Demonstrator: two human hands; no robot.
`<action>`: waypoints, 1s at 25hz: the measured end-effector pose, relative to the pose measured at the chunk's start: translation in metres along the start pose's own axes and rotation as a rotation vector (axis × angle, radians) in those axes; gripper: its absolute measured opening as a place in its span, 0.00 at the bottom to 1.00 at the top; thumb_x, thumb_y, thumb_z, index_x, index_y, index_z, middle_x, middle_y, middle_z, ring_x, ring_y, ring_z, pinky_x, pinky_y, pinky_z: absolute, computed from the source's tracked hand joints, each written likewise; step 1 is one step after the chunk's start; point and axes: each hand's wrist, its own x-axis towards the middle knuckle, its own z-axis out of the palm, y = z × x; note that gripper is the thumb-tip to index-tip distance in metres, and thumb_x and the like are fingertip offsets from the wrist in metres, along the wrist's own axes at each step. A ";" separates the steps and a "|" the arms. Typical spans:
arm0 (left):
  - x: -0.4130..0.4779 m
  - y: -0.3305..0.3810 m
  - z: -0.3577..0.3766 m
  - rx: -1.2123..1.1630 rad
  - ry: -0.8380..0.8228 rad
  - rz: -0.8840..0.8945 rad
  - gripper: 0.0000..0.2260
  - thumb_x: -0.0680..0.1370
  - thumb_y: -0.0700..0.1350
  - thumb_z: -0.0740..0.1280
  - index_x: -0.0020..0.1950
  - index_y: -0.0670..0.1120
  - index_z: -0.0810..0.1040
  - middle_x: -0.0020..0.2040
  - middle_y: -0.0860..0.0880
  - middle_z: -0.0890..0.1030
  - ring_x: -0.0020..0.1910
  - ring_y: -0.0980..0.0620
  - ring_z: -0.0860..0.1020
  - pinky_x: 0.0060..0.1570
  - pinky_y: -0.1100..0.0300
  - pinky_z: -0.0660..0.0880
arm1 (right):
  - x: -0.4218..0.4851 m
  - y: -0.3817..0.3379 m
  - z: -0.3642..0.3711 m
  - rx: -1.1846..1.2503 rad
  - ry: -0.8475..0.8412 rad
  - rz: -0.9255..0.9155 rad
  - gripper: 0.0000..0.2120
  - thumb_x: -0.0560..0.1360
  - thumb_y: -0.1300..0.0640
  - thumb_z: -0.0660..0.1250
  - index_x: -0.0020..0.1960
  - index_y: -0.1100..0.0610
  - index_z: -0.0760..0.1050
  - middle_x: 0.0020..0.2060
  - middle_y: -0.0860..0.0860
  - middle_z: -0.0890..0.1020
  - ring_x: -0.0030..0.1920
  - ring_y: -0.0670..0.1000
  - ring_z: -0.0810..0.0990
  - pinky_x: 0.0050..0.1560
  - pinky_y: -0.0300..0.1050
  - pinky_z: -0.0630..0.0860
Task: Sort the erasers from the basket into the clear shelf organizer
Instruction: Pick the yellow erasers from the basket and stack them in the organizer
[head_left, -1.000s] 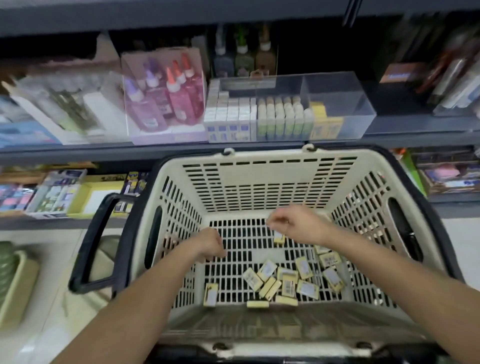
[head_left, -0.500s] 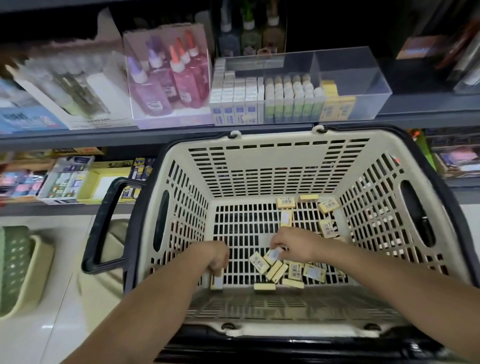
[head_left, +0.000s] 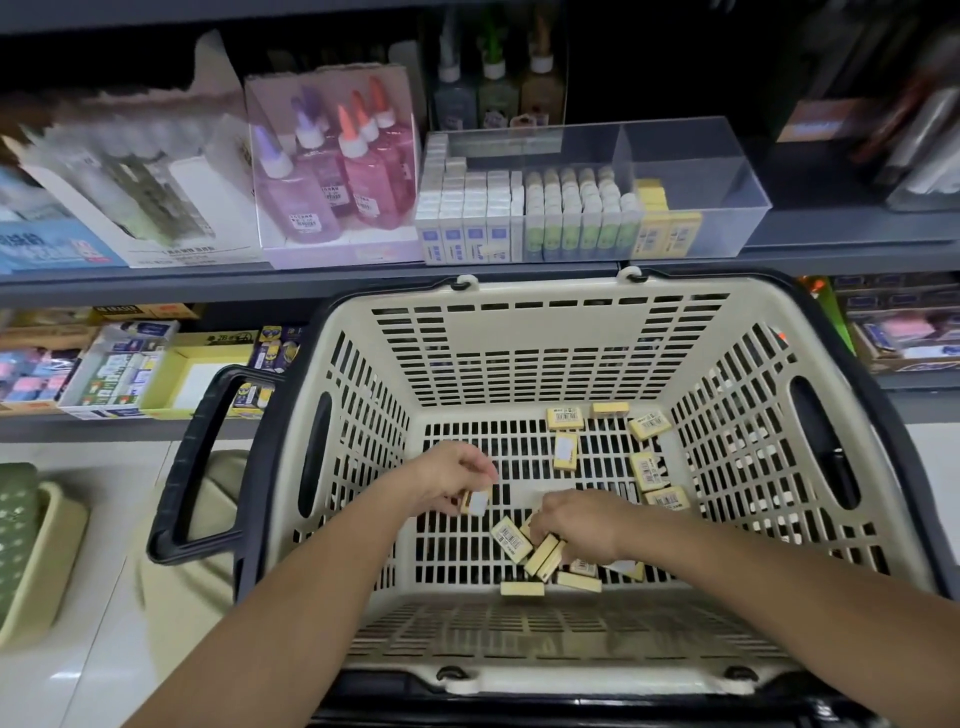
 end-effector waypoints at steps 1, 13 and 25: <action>0.000 0.002 -0.001 -0.117 0.004 0.005 0.05 0.76 0.40 0.66 0.48 0.49 0.79 0.54 0.49 0.77 0.55 0.48 0.75 0.48 0.53 0.78 | 0.000 -0.001 -0.001 -0.036 0.005 0.000 0.19 0.75 0.56 0.66 0.65 0.52 0.69 0.59 0.53 0.72 0.60 0.54 0.71 0.53 0.47 0.69; 0.002 0.021 0.006 -0.631 -0.098 -0.037 0.14 0.77 0.52 0.65 0.50 0.41 0.78 0.34 0.48 0.77 0.29 0.55 0.71 0.26 0.65 0.68 | -0.015 -0.003 -0.054 1.037 0.272 0.032 0.07 0.74 0.60 0.68 0.50 0.52 0.75 0.42 0.48 0.78 0.36 0.42 0.79 0.42 0.36 0.76; -0.008 0.034 0.014 -0.676 -0.266 0.052 0.18 0.68 0.50 0.73 0.53 0.41 0.79 0.46 0.43 0.83 0.45 0.48 0.83 0.41 0.59 0.79 | -0.027 0.018 -0.072 1.223 0.488 0.019 0.05 0.74 0.65 0.67 0.46 0.56 0.77 0.43 0.51 0.79 0.38 0.49 0.79 0.38 0.40 0.77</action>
